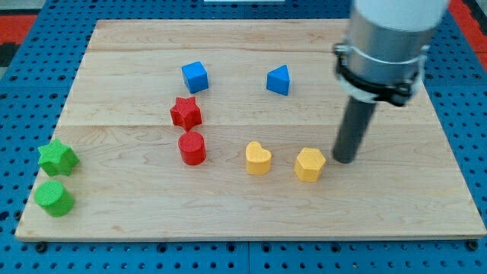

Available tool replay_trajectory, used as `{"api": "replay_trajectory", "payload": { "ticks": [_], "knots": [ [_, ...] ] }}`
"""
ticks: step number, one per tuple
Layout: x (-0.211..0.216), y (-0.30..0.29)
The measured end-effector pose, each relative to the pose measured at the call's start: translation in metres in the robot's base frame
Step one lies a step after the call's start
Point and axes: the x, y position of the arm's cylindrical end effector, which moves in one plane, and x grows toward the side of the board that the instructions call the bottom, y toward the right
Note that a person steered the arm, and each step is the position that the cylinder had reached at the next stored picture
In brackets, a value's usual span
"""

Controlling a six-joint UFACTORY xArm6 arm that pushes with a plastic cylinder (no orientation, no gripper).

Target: Slide green circle towards bottom center

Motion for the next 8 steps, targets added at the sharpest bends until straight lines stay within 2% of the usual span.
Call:
{"api": "replay_trajectory", "payload": {
  "ticks": [1,2,3,5,6,7,8],
  "knots": [
    [0.073,0.022],
    [0.107,-0.048],
    [0.106,-0.067],
    [0.106,-0.163],
    [0.106,-0.268],
    [0.106,-0.407],
    [0.103,-0.462]
  ]
}}
